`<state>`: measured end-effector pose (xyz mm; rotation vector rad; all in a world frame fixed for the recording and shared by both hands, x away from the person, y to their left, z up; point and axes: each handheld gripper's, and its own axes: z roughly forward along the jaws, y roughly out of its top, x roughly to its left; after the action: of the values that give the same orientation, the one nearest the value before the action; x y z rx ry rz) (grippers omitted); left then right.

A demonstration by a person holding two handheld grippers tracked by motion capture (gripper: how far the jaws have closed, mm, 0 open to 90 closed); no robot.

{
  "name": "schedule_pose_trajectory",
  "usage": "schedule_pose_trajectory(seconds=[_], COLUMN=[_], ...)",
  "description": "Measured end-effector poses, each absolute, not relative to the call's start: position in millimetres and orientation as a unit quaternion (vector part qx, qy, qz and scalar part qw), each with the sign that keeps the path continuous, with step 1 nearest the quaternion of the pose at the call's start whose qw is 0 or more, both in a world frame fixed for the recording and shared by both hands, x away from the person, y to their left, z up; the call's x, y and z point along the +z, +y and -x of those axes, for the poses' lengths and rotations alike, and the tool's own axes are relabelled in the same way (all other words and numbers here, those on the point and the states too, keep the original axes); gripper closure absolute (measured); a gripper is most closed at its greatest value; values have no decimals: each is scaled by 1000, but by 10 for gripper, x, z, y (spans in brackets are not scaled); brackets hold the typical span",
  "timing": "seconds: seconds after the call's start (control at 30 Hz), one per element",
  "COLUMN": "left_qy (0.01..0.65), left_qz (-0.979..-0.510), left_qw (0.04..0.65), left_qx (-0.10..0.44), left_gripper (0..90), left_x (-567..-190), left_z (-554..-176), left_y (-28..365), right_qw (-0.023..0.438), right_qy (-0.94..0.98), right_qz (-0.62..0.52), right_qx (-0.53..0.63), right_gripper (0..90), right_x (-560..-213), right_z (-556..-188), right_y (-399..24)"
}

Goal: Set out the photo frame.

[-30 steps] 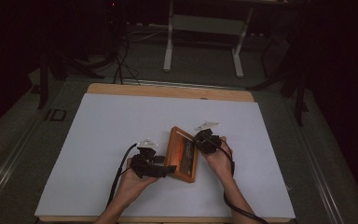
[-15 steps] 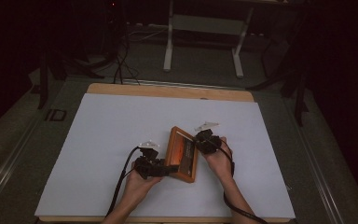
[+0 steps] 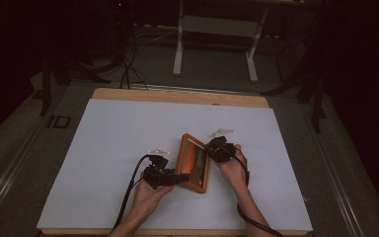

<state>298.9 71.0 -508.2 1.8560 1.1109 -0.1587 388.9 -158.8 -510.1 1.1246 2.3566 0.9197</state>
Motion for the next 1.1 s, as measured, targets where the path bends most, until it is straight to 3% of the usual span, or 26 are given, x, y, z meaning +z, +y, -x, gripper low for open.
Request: schedule_pose_trajectory(seconds=[0.4,1.1], left_qy=[447,414], left_qz=[-767,-779], left_qw=[460,471], left_qx=[-32,-4], left_gripper=[570,687], left_x=[-4980,-4786], left_z=[-2958,-2959], left_y=[582,456], right_qw=[174,189], right_qy=[828,811], right_qz=[-407,-408], right_qx=[345,373], right_gripper=[712,689], right_x=[-5031,-4861], right_z=[-3789,-3485], right_y=[-1805,-2237])
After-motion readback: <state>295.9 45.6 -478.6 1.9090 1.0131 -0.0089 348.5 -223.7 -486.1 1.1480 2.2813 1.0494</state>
